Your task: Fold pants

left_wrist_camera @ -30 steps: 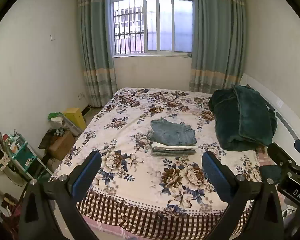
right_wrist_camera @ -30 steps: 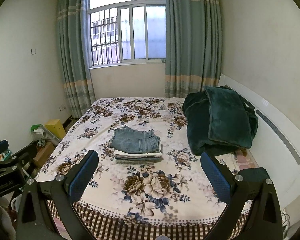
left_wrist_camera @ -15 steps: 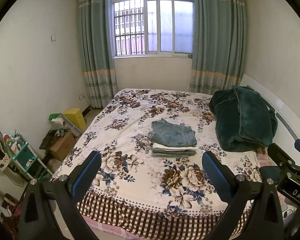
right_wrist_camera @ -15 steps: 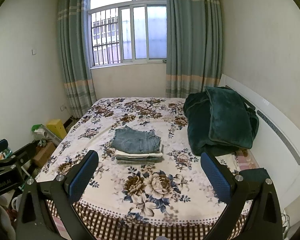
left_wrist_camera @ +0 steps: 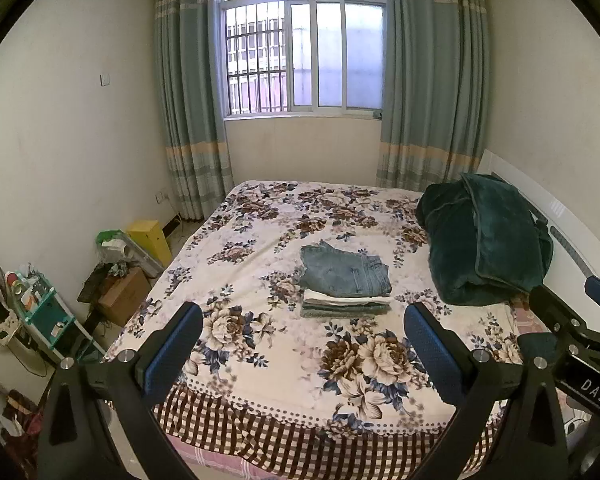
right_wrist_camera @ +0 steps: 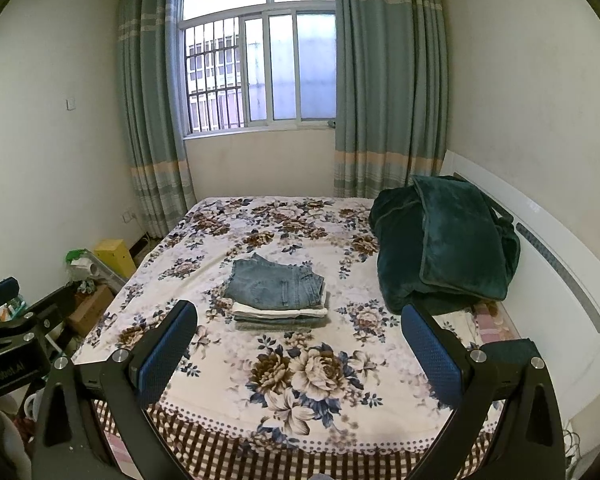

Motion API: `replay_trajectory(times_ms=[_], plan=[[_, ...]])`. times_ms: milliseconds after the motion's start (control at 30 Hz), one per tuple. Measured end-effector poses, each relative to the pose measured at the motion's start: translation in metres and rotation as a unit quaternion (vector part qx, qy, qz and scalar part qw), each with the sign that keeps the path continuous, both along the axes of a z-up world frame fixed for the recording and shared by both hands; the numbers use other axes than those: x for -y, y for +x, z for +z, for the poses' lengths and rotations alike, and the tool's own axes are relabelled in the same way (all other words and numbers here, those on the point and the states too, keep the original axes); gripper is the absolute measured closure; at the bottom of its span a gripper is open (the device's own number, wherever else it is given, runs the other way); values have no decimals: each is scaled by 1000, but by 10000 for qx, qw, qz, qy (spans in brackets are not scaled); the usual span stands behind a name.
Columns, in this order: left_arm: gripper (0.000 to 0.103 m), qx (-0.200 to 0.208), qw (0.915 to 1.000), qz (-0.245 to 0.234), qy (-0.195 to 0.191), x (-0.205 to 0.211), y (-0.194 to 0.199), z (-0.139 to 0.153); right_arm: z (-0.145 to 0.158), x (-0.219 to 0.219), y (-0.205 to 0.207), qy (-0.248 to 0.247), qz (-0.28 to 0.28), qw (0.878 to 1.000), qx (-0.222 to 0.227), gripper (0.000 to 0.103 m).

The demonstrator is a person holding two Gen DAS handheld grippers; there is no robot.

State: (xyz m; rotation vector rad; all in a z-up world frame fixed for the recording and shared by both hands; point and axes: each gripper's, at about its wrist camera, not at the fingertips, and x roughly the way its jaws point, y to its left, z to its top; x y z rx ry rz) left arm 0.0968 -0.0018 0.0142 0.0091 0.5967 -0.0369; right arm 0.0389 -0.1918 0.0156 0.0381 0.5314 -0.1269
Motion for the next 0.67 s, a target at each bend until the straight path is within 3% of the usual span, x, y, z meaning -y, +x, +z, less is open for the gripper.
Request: replay_trajectory(times_ms=[667], plan=[[0, 1, 10000, -27, -34, -3, 1, 4, 7, 3, 10, 32, 27, 10000, 43, 0]])
